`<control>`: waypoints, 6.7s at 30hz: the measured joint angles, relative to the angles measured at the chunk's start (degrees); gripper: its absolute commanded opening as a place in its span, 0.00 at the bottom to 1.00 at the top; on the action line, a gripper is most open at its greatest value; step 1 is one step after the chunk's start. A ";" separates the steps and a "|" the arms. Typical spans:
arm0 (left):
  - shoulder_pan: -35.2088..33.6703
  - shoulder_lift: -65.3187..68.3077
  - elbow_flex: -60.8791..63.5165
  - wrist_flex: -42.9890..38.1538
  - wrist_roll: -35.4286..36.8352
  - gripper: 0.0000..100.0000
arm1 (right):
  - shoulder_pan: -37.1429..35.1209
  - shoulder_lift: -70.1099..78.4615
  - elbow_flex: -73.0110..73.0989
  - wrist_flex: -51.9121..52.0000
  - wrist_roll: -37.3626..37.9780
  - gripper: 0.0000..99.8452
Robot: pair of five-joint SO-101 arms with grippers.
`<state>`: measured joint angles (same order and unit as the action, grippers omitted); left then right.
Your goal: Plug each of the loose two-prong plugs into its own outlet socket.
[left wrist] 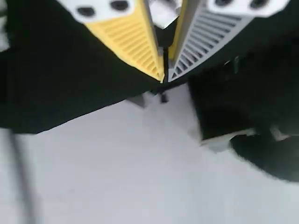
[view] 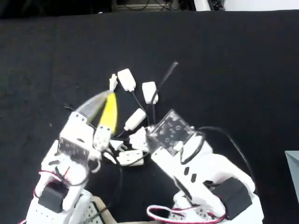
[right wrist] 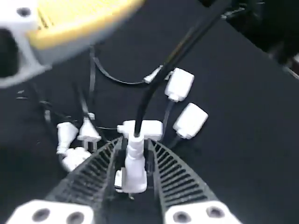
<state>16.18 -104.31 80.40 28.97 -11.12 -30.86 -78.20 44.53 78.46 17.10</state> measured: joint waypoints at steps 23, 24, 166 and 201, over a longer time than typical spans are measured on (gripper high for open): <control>-12.48 18.81 -5.80 15.21 -2.99 0.03 | 17.67 0.53 7.21 -7.38 0.00 0.01; -12.48 21.89 -7.21 15.21 -3.08 0.03 | 18.11 0.53 7.21 -7.38 0.00 0.01; -14.33 104.35 -52.75 27.25 0.26 0.29 | 26.02 0.35 10.29 -7.38 0.09 0.01; -16.09 73.23 -19.43 22.95 -4.31 0.19 | 16.00 16.88 6.95 -11.60 1.76 0.01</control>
<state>0.09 -31.08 60.97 51.91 -15.43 -14.86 -61.32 51.47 66.86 18.86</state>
